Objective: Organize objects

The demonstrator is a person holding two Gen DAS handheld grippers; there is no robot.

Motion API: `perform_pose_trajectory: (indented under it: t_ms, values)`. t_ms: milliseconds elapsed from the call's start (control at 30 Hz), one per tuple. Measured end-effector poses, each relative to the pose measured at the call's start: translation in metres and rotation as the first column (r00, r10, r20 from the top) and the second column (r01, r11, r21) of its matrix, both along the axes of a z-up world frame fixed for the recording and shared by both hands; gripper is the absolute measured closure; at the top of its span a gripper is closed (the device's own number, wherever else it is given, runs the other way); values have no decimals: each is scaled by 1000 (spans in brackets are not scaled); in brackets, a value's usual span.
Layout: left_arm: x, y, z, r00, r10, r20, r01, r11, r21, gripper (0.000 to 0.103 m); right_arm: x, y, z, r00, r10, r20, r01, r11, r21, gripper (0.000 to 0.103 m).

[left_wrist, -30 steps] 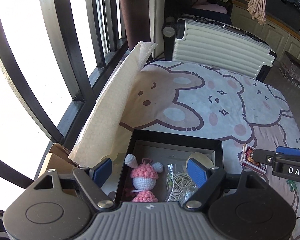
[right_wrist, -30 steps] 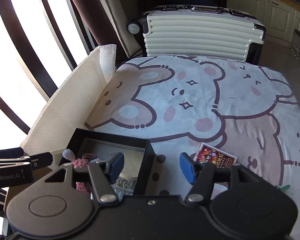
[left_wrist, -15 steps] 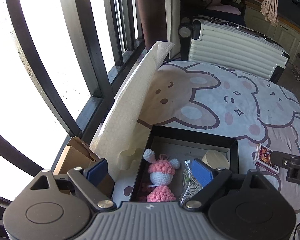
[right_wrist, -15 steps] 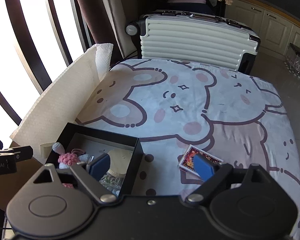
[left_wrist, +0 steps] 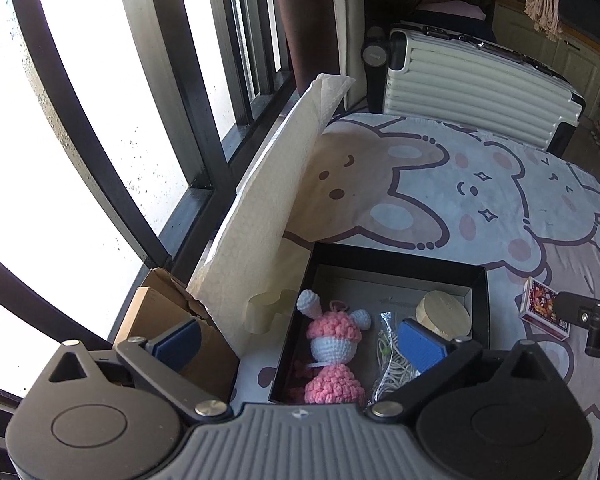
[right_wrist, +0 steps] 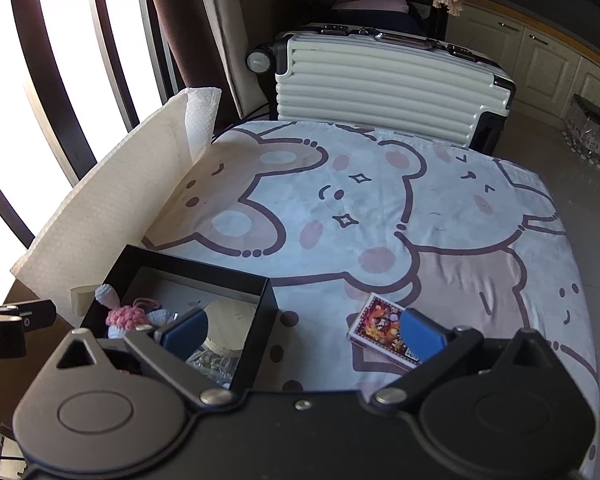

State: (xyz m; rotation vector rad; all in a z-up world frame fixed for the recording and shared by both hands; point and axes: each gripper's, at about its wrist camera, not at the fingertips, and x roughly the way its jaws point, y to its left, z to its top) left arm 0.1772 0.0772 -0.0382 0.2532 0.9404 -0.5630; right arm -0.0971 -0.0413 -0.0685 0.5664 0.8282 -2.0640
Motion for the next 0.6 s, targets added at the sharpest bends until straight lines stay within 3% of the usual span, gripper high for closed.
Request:
perform_pose_trajectory:
  t_ms: [600]
  values:
    - [2,-9,-13,999,-7,-54,8,1000,20,0,-9,-1,-3,1000,2,14,-2,999,47,0]
